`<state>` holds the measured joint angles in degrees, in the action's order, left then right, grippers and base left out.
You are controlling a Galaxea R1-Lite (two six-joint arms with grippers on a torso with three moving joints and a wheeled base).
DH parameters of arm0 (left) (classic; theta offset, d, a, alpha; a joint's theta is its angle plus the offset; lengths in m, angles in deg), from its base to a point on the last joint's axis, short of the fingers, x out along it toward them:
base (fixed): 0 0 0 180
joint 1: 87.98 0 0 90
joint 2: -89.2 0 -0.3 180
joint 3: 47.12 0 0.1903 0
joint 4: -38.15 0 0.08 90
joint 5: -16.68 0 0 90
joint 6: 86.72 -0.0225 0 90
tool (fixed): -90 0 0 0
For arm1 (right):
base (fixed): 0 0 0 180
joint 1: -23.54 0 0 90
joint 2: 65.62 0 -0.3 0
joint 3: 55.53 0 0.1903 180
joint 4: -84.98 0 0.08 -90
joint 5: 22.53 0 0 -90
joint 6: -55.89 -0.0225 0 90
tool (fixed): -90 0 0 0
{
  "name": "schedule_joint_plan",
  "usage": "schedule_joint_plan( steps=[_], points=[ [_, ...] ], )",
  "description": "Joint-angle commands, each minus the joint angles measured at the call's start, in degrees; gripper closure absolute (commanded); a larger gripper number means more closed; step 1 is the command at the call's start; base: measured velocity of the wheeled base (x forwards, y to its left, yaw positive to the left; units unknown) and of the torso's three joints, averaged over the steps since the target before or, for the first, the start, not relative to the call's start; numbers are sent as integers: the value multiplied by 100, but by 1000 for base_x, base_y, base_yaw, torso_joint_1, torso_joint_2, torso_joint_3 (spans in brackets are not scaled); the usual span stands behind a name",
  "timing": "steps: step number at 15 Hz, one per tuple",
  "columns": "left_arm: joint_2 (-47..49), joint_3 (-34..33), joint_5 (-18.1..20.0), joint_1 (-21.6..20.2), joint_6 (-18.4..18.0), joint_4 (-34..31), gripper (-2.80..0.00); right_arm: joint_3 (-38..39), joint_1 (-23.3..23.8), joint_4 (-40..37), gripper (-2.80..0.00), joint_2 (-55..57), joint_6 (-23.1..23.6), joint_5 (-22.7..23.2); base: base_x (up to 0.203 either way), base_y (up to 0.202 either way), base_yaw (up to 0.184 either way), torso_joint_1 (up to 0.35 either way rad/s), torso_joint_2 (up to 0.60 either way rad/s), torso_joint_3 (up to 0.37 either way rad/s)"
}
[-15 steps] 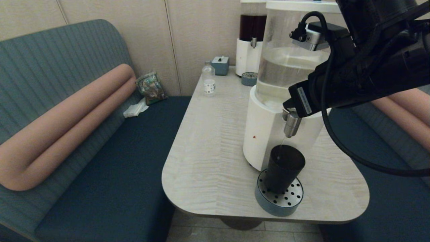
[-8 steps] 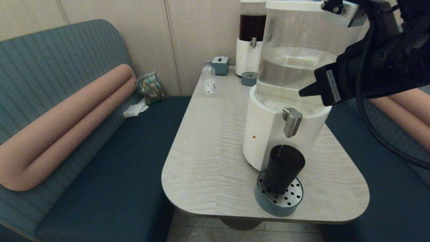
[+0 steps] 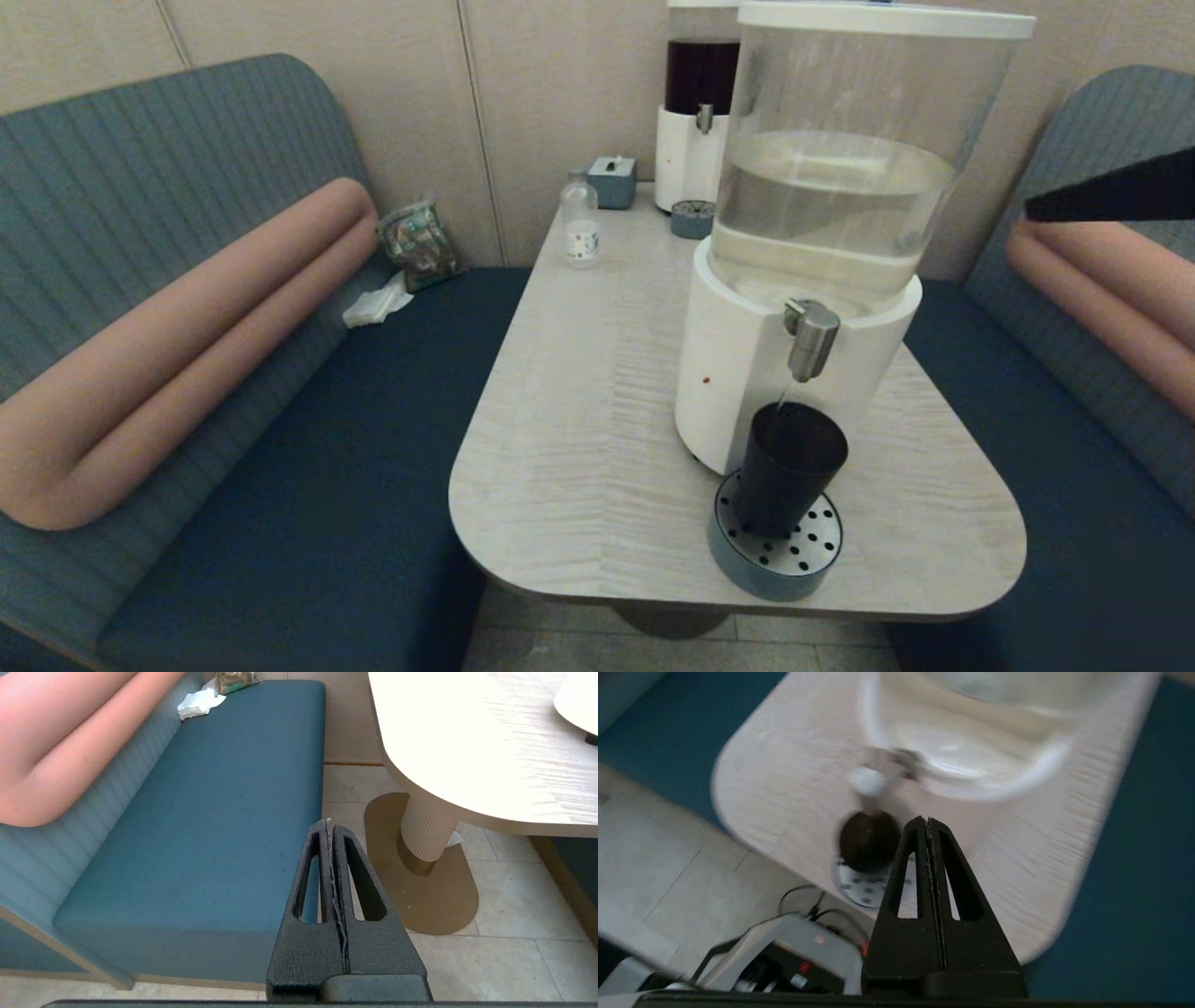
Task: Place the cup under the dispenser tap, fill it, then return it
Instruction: Turn off the faucet
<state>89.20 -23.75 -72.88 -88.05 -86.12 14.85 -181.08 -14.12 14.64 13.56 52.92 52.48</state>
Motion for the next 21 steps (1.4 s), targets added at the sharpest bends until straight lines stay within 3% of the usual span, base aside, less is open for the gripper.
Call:
schedule_joint_plan(
  steps=[1, 2, 4, 8, 12, 14, 17, 21],
  points=[
    [9, 0, 0, -1, 2, 1, 0, 265, 135, -10, 0, -711, 15, -106, 0, 0, 0, 0, 0, 0],
    [9, 0, 0, -1, 2, 1, 0, 408, 349, -5, 0, -996, 45, -127, 0, 0, 0, 0, 0, 0],
    [9, 0, 0, -1, 2, 1, 0, 718, 1257, 3, 0, -1568, 149, 14, 0, 0, 0, 0, 0, 0],
    [9, 0, 0, -1, 2, 1, 0, 1955, 2677, 317, 0, -3272, 394, 1161, 0, 0, 0, 0, 0, 0],
    [9, 0, 0, -1, 2, 1, 0, 3412, 3303, 558, 0, -5217, 584, 1808, 0, 0, 0, 0, 0, 0],
    [9, 0, 0, -1, 2, 1, 0, 4111, 3395, 571, 0, -6035, 830, 1941, 0, 0, 0, 0, 0, 0],
    [9, 0, 0, -1, 2, 10, 0, 4896, 3500, 569, 0, -6442, 903, 1941, 0, 0, 0, 0, 0, 0],
    [9, 0, 0, -1, 11, 2, 0, 5604, 3694, 1639, 0, -7118, 1336, 1644, 0, 0, 0, 0, 0, 0]
  ],
)
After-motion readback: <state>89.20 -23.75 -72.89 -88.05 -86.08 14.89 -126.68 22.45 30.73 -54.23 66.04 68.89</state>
